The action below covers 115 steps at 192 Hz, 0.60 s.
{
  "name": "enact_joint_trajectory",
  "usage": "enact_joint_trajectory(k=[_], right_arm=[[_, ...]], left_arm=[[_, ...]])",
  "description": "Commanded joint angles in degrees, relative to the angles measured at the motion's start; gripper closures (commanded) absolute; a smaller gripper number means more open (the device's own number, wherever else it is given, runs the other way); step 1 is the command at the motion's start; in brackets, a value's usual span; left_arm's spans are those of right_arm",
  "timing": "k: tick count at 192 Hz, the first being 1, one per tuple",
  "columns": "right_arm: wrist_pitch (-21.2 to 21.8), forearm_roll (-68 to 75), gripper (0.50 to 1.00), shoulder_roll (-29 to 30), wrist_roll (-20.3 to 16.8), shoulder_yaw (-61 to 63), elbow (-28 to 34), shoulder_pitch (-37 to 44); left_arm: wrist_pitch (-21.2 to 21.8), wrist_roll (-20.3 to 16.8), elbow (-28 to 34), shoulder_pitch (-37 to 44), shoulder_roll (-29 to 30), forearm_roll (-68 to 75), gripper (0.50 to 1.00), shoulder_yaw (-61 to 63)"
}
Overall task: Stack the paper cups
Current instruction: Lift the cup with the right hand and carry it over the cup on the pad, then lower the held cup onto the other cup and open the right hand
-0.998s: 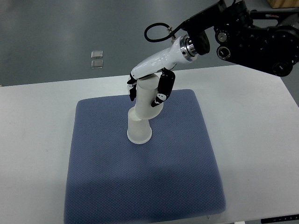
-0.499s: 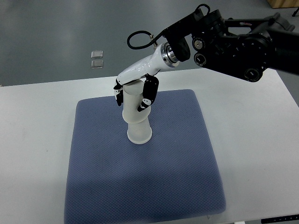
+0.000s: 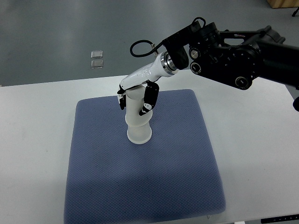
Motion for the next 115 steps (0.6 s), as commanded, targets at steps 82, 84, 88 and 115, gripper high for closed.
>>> enact_joint_trajectory(k=[82, 84, 88, 115], right_arm=[[-1.2, 0.0, 0.642, 1.1, 0.0, 0.1, -0.6, -2.1], [-1.3, 0.0, 0.642, 1.1, 0.0, 0.1, -0.6, -2.1], [-1.3, 0.0, 0.642, 1.1, 0.0, 0.1, -0.6, -2.2], [-1.3, 0.0, 0.640, 1.9, 0.0, 0.1, -0.6, -2.8]], left_arm=[[0.0, 0.0, 0.0, 0.0, 0.0, 0.0, 0.500, 0.0], [0.1, 0.0, 0.0, 0.0, 0.0, 0.0, 0.500, 0.0], [0.1, 0.0, 0.0, 0.0, 0.0, 0.0, 0.500, 0.0], [0.1, 0.0, 0.0, 0.0, 0.0, 0.0, 0.500, 0.0]])
